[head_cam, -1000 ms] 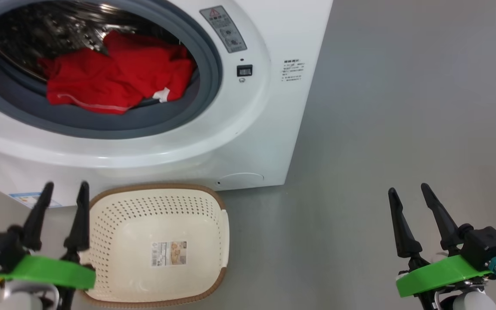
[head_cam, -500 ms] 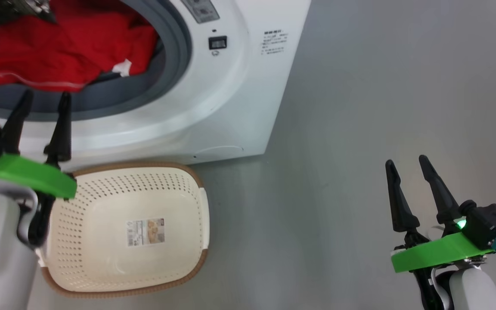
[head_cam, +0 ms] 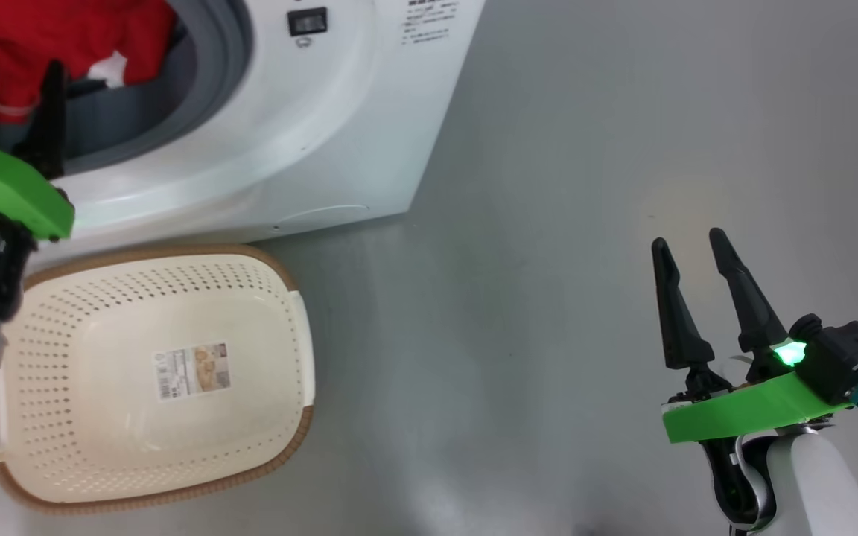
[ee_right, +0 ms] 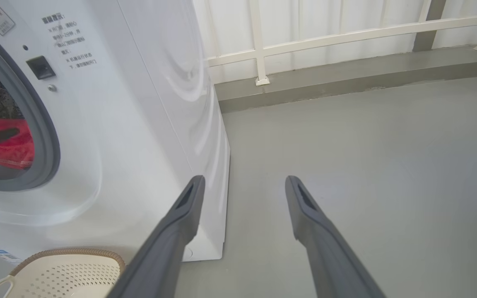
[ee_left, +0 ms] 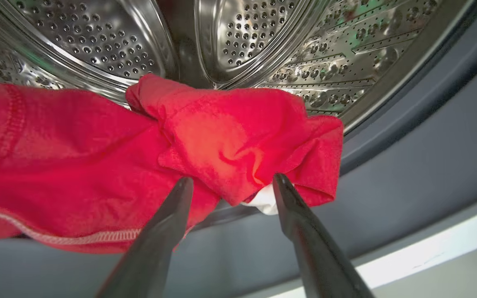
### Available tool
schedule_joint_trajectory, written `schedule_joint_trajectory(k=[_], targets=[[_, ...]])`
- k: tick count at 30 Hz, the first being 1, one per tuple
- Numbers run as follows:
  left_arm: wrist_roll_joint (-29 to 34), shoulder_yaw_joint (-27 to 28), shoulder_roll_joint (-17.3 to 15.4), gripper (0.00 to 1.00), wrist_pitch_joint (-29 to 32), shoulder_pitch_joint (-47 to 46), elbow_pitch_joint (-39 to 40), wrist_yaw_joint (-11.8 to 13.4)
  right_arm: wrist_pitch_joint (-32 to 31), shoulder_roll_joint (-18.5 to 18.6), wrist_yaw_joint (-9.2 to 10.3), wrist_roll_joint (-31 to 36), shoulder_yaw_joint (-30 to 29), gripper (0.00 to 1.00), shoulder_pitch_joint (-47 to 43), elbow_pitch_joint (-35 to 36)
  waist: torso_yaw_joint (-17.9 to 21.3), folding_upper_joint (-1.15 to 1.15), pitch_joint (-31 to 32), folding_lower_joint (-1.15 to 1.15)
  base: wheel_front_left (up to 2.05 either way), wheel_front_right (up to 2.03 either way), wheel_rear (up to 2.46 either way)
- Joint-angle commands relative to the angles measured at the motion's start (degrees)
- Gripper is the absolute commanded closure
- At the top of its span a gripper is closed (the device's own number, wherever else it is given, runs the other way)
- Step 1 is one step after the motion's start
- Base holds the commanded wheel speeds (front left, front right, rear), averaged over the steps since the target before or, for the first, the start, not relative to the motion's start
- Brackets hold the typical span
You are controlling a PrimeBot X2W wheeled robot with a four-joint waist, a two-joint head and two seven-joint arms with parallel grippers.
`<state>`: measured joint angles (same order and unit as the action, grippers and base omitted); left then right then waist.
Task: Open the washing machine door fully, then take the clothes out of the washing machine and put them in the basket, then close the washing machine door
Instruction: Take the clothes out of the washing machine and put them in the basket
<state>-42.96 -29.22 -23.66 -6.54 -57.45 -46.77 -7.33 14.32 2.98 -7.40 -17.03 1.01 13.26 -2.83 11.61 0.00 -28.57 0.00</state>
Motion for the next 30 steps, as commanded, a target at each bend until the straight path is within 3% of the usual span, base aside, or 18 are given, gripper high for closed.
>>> schedule_joint_trajectory(k=[1,7,15,26,27,30], targets=[[-1.4,1.1,-3.2,0.00,0.5,-2.4,0.1,-0.2,0.7,-0.1,-0.09,-0.3,1.4,0.00,1.0,1.5,1.7,0.00,-1.8,0.00,0.00,0.00,0.00],[-7.0,-0.9,-4.9,0.00,2.8,-6.7,-3.6,-0.2,0.7,-0.1,-0.09,-1.4,2.2,0.00,1.8,1.7,3.1,0.00,-3.0,0.00,0.00,0.00,0.00],[-7.9,-4.8,-6.9,0.00,2.8,-11.2,-9.5,-0.2,0.7,-0.1,-0.09,-2.1,3.5,0.00,2.4,1.7,4.9,0.00,-3.8,0.00,0.00,0.00,0.00],[-10.8,-9.1,-8.1,0.00,1.5,-13.1,-10.7,-0.2,0.7,-0.1,-0.09,-2.2,3.8,0.00,1.9,1.9,6.1,0.00,-3.7,0.00,0.00,0.00,0.00],[-10.9,-9.9,-8.1,0.04,1.2,-13.2,-10.5,-0.2,0.7,-0.1,-0.09,-2.3,3.8,0.00,1.9,1.9,6.1,0.00,-3.6,0.00,0.00,0.00,0.00],[-11.6,-11.7,-8.3,0.56,0.5,-13.0,-9.9,-0.2,0.7,-0.1,-0.09,-2.3,3.9,0.00,1.9,1.8,6.3,0.00,-3.5,0.00,0.00,0.00,0.00]])
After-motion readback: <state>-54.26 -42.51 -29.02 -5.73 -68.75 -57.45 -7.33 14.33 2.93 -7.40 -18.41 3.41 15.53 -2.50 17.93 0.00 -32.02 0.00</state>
